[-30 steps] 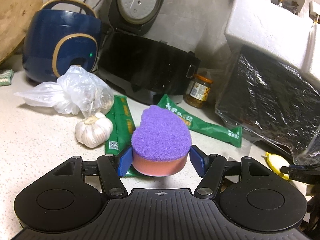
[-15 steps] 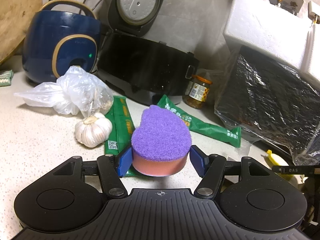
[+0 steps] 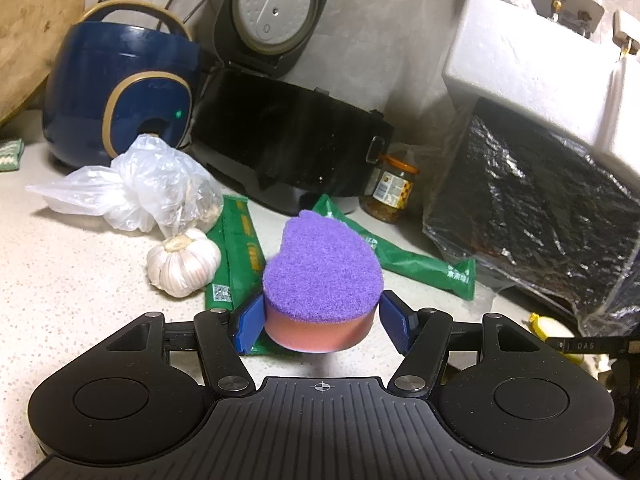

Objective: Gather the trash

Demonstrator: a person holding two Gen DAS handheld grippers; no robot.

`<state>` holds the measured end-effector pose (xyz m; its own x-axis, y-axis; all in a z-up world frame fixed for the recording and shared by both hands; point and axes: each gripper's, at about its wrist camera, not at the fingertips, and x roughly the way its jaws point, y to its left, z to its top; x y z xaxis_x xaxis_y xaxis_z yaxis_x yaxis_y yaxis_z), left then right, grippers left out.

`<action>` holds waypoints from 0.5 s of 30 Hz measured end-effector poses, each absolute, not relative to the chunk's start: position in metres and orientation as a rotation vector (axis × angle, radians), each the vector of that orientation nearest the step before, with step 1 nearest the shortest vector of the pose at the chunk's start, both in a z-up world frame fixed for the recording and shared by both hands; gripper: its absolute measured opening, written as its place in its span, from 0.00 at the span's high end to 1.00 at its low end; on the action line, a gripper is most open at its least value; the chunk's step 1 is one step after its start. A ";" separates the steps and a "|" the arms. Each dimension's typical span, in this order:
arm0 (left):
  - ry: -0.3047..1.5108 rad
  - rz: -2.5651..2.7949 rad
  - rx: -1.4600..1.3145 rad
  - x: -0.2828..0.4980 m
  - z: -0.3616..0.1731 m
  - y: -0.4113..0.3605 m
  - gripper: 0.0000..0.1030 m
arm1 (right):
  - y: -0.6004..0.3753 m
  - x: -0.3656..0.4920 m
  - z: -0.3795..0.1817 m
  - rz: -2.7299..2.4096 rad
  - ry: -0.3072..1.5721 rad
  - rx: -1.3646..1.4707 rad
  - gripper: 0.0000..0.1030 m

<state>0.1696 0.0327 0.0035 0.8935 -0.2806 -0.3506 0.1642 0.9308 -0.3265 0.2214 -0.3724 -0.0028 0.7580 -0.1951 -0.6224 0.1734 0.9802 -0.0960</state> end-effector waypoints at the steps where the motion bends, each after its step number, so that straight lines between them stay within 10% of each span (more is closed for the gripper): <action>1: 0.403 -0.236 -0.300 0.169 0.004 0.033 0.34 | -0.371 0.219 -0.001 -0.195 0.679 -0.040 0.41; 15: 0.454 -0.439 -0.297 0.136 0.002 -0.007 0.34 | -0.367 0.181 0.027 -0.124 0.624 0.021 0.83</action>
